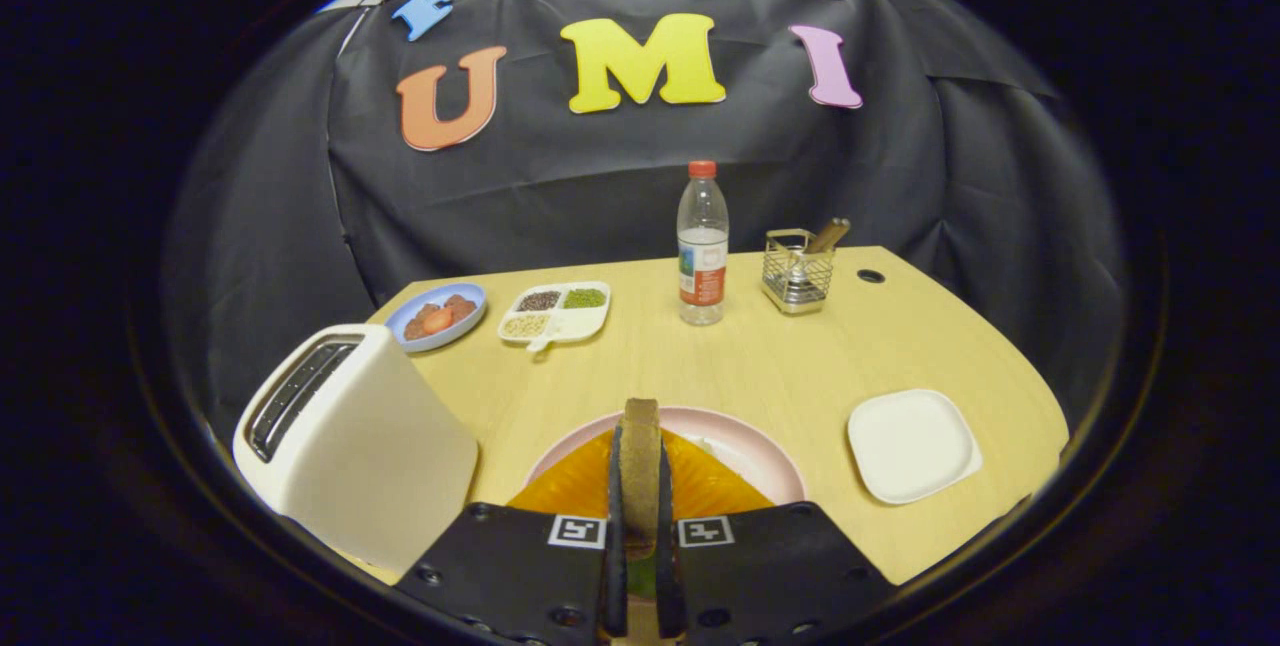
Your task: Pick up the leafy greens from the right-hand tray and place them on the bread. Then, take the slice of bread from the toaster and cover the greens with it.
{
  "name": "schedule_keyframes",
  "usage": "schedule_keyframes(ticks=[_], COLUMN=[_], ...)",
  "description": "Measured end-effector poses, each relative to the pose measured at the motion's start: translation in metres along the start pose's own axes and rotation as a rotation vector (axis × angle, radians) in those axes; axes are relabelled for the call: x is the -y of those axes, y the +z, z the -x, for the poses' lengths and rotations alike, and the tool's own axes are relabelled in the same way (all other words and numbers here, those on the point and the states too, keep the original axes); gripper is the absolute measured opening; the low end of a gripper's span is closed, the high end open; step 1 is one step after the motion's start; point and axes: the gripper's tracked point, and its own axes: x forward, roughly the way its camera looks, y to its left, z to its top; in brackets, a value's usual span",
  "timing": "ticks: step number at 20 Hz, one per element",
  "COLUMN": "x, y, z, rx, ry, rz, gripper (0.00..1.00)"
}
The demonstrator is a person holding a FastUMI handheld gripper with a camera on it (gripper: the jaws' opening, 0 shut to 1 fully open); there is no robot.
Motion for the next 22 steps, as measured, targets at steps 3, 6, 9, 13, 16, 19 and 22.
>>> schedule_keyframes(ticks=[3,6,9,13,16,19,22], x=[0.014,0.028,0.052,0.049,0.051,0.045,0.037], y=[-0.005,-0.017,-0.036,-0.043,-0.042,-0.032,-0.011], z=[-0.004,-0.011,-0.019,-0.023,-0.016,-0.001,0.027], rx=[-0.012,-0.046,-0.101,-0.102,-0.084,-0.045,0.033], ry=[-0.024,-0.054,-0.15,-0.121,-0.116,-0.08,-0.057], rz=[0.003,0.021,0.078,0.089,0.081,0.077,0.08], gripper=[0.12,0.21,0.47,0.6,0.65,0.88,0.96])
